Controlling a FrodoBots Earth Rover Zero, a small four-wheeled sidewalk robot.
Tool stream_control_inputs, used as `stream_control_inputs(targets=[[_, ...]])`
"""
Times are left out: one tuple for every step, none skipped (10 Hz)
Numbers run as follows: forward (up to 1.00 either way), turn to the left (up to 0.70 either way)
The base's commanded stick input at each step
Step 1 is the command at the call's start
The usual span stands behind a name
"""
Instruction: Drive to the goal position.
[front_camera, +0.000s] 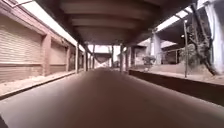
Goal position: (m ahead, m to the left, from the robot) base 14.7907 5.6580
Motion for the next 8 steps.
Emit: stream_control_inputs(targets=[[0.7,0.02],[0.7,0.16],[0.7,0.29],[0.7,0.19],[0.7,0.05],[0.7,0.0],[0.7,0.0],[0.7,0.0]])
